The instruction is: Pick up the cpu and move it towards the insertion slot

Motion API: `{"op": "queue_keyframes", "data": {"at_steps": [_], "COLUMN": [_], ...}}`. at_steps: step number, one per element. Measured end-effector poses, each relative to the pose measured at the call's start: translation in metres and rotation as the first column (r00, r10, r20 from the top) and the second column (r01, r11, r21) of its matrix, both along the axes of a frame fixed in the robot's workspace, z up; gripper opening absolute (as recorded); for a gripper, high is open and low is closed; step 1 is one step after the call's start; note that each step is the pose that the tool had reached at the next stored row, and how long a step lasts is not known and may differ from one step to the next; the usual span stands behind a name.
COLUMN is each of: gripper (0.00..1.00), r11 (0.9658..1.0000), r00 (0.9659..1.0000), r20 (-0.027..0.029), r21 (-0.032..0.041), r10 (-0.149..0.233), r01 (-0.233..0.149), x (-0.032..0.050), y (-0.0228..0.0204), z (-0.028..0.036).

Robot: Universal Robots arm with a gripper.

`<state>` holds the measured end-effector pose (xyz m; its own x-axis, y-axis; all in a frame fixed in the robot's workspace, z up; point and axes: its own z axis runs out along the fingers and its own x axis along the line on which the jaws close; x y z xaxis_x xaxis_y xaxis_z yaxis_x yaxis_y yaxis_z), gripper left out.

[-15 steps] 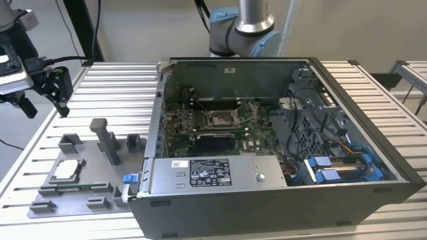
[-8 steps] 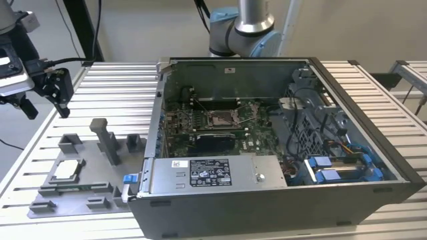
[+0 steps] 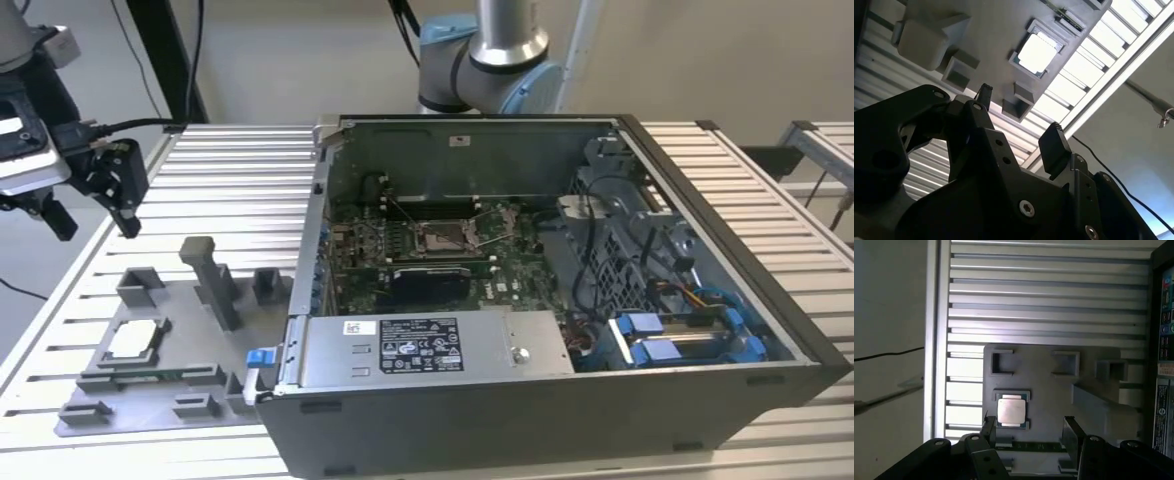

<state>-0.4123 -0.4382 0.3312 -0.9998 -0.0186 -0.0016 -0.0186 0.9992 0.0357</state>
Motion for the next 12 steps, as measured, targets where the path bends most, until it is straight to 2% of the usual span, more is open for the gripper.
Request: {"op": "queue_keyframes", "data": {"at_steps": [12], "gripper": [1.00], "r11": [1.0000], "r00": [1.0000], "r20": [-0.0002], "r21": [-0.0008], "r10": [0.000], "r01": [0.000], "x": [-0.0005], "y": [0.0004], "z": [-0.0065]}}
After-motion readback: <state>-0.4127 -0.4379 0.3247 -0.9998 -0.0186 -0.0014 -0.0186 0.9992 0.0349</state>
